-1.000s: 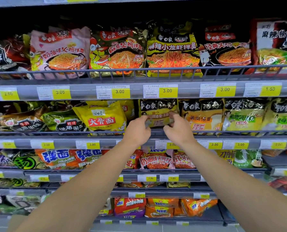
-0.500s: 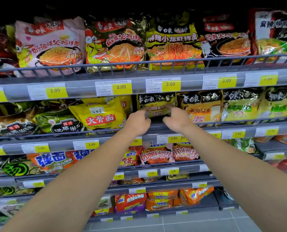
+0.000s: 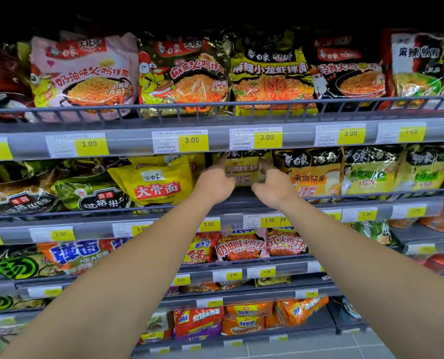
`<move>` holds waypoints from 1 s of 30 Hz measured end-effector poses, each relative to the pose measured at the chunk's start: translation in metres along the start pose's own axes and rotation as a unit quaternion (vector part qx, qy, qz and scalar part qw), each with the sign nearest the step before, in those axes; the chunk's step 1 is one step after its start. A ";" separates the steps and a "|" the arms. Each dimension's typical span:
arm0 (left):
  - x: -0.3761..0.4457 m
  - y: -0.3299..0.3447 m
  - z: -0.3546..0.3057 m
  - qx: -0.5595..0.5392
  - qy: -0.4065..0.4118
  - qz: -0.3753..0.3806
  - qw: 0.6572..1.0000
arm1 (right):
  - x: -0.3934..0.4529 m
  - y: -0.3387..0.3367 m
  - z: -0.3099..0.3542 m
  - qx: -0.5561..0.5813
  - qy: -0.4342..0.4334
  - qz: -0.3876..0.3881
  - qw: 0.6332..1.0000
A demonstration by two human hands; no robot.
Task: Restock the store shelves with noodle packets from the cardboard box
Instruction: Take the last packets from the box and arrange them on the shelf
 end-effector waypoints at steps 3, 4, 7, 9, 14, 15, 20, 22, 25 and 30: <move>-0.012 0.003 0.007 -0.009 -0.002 -0.005 1.000 | -0.005 0.000 0.001 -0.001 -0.014 -0.002 1.000; -0.017 0.003 0.007 -0.012 0.005 -0.012 1.000 | -0.008 0.000 0.002 -0.003 -0.017 -0.008 1.000; -0.034 -0.002 0.013 -0.009 0.032 -0.025 0.999 | -0.018 0.001 0.005 -0.006 -0.020 -0.023 1.000; -0.044 -0.006 0.019 -0.017 0.039 -0.020 0.999 | -0.028 0.003 0.008 -0.013 -0.010 -0.034 0.999; -0.068 -0.019 0.031 -0.022 0.061 -0.005 0.998 | -0.059 0.007 0.017 0.010 0.001 -0.050 0.999; -0.073 -0.023 0.033 -0.023 0.064 0.001 0.998 | -0.067 0.009 0.020 0.025 0.004 -0.051 0.998; -0.104 -0.032 0.036 -0.033 0.065 0.022 0.997 | -0.109 0.018 0.030 0.041 0.020 -0.051 0.998; -0.118 -0.035 0.038 -0.038 0.060 0.026 0.997 | -0.125 0.022 0.032 0.035 0.022 -0.044 0.998; -0.149 -0.039 0.042 -0.044 0.049 0.027 0.997 | -0.152 0.028 0.038 0.033 0.022 -0.034 0.999; -0.207 -0.043 0.058 -0.051 0.024 0.024 0.998 | -0.202 0.041 0.047 0.028 0.015 -0.007 0.999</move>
Point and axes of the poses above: each hand's wrist, its own x-axis towards the middle knuckle, its own y-axis out of the palm, z = x × y, the point moved 3 cm from there along x, towards the middle knuckle, and after that the axes turned 3 degrees about -z, right-handed, at the moved point
